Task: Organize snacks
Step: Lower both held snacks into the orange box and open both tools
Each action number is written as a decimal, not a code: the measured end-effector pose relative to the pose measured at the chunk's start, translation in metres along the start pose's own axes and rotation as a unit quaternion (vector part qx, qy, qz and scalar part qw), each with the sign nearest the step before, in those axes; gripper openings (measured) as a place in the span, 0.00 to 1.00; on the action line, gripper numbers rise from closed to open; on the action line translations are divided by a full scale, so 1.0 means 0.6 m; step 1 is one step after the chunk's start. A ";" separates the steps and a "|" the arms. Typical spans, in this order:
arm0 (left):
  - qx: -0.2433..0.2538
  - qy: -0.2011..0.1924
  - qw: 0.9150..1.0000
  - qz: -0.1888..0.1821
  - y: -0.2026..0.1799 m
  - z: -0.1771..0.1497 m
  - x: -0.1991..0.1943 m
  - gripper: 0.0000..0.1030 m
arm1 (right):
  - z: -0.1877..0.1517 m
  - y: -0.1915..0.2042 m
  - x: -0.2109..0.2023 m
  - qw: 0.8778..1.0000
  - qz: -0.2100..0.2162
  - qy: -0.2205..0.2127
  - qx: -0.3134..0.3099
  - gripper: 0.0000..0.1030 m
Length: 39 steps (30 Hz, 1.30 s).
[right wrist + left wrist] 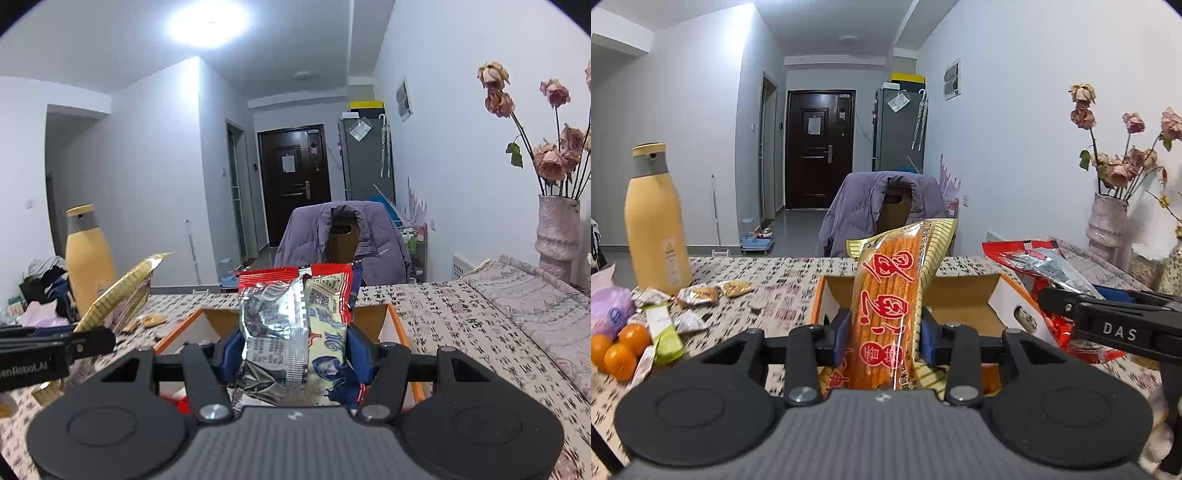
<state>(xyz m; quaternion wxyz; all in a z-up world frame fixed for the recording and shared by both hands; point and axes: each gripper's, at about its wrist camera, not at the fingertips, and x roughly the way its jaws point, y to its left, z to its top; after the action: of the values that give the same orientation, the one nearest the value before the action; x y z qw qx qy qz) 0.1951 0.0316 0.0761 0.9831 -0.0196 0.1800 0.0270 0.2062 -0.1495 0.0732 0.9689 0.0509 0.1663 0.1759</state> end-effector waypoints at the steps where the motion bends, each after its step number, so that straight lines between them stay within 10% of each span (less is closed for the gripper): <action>1: 0.001 0.001 1.000 0.002 -0.001 0.006 0.011 0.37 | 0.005 -0.002 0.012 1.000 0.001 0.001 0.004 0.56; 25: -0.021 0.057 0.998 0.036 0.023 -0.028 0.217 0.40 | -0.052 -0.032 0.196 0.997 -0.043 0.056 -0.030 0.56; 32: -0.031 0.009 0.999 0.035 0.028 -0.027 0.188 1.00 | -0.044 -0.041 0.172 0.999 -0.032 0.033 -0.011 1.00; 39: -0.048 0.003 0.998 0.038 0.036 -0.023 0.190 1.00 | -0.044 -0.043 0.162 0.999 -0.037 0.029 -0.010 1.00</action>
<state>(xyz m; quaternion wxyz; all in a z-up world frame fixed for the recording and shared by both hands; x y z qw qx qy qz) 0.2954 0.0580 0.0224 0.9788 -0.0603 0.1817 0.0734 0.2914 -0.1375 0.0147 0.9700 0.0300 0.1945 0.1425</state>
